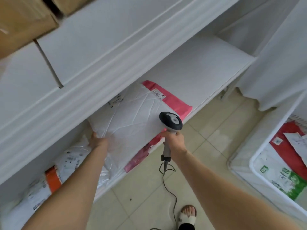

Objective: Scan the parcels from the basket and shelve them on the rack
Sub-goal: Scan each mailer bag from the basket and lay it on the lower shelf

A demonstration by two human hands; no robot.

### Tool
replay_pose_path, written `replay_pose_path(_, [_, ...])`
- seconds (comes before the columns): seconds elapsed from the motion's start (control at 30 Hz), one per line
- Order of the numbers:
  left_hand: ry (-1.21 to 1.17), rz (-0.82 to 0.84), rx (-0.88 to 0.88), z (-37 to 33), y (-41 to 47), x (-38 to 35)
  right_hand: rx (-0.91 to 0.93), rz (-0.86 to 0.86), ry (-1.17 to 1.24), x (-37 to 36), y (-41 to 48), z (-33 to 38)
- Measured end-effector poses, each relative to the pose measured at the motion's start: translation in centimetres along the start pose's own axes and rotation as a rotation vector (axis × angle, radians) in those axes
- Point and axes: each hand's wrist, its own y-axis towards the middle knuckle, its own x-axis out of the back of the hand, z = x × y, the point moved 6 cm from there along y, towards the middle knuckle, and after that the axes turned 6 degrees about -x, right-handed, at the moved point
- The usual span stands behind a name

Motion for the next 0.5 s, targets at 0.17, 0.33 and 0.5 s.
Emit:
replay_pose_path(0.17, [0.257, -0.055, -0.073, -4.9, -3.8, -0.2, 0.017, -0.017, 0.025, 2.6, -1.1, 2.1])
replay_pose_path(0.33, [0.276, 0.04, -0.317, -10.6, -7.8, -3.7, 0.032, -0.028, 0.103, 6.3, -2.5, 4.1])
replay_pose_path(0.5, [0.295, 0.166, -0.548, -16.5, -14.4, -9.2, 0.022, -0.069, 0.239, 11.3, -3.8, 5.1])
